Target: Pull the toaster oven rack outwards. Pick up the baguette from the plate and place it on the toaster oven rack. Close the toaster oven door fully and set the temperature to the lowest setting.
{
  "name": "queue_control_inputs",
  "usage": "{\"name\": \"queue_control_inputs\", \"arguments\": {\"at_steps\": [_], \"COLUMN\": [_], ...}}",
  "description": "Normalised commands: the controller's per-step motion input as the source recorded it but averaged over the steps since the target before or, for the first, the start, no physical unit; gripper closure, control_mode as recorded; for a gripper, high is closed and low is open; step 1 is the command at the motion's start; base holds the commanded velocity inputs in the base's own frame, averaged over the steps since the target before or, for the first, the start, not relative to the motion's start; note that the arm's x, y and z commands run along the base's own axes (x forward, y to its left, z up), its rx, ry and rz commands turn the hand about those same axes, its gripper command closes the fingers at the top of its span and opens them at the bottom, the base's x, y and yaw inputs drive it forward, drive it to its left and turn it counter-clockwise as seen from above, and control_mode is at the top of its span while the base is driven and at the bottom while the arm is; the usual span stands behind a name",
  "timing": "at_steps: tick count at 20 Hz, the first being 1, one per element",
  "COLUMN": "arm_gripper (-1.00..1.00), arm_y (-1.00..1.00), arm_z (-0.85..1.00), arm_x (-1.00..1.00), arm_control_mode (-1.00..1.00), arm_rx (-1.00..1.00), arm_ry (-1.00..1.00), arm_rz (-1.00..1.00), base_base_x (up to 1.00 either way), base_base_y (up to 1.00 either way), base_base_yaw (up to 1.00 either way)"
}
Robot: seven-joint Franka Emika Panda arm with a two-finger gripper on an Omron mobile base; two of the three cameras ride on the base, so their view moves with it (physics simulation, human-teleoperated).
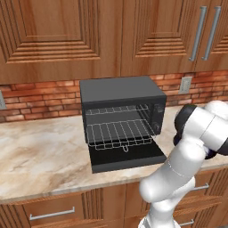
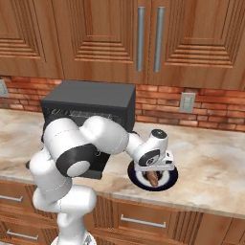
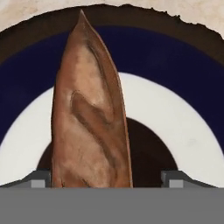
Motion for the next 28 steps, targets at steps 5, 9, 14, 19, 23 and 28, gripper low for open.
{"name": "queue_control_inputs", "arguments": {"at_steps": [5,9,14,19,23,28], "arm_gripper": [1.00,1.00,1.00,1.00,1.00,1.00], "arm_y": [0.00,0.00,0.00,0.21,0.30,0.39], "arm_z": [-0.32,-0.16,0.02,0.52,0.95,1.00], "arm_x": [0.19,0.03,-0.07,-0.11,-0.15,-0.12], "arm_control_mode": [-1.00,-1.00,-1.00,-1.00,-1.00,-1.00], "arm_rx": [-0.02,-0.03,-0.04,-0.08,-0.12,-0.20], "arm_ry": [0.01,0.00,-0.07,-0.13,-0.17,-0.09], "arm_rz": [0.04,0.01,0.00,0.04,0.14,0.20], "base_base_x": [0.00,0.00,0.00,0.00,0.00,0.00], "base_base_y": [0.00,0.00,0.00,0.00,0.00,0.00], "base_base_yaw": [0.00,0.00,0.00,0.00,0.00,0.00]}}
